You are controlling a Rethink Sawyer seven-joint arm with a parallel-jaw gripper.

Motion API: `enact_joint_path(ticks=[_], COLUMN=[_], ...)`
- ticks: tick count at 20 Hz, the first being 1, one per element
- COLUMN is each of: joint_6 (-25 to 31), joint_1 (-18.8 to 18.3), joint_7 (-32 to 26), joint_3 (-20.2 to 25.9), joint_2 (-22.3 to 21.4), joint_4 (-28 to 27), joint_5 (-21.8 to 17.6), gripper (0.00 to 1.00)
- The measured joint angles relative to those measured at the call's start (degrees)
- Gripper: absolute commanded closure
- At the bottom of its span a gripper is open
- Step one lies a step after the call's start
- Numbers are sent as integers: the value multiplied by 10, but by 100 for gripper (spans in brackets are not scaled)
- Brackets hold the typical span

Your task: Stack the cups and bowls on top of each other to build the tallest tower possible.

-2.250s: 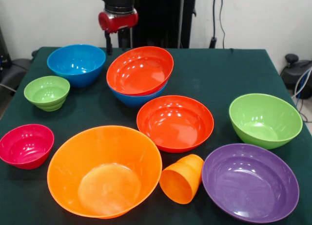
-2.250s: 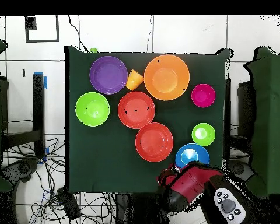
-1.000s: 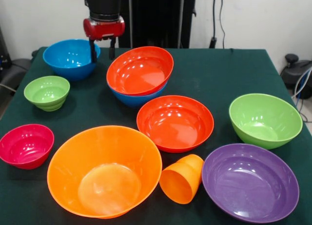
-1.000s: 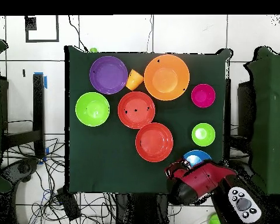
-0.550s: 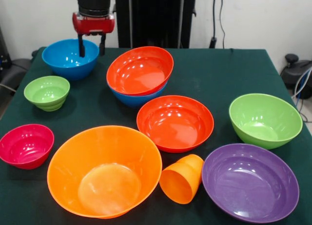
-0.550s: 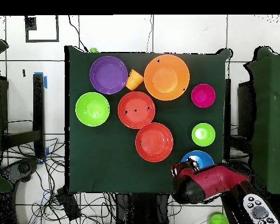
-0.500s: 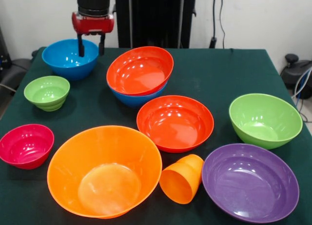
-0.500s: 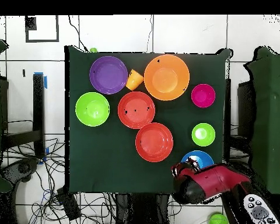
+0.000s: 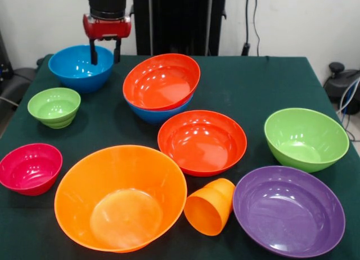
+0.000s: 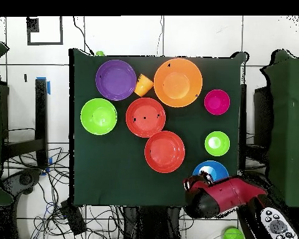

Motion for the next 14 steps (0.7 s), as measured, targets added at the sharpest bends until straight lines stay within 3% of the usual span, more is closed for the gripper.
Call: enact_joint_path(ticks=[14], joint_6=[0], joint_1=[-28], joint_7=[0], joint_3=[-32], joint_2=[80], joint_4=[0], joint_5=[0], gripper=[0])
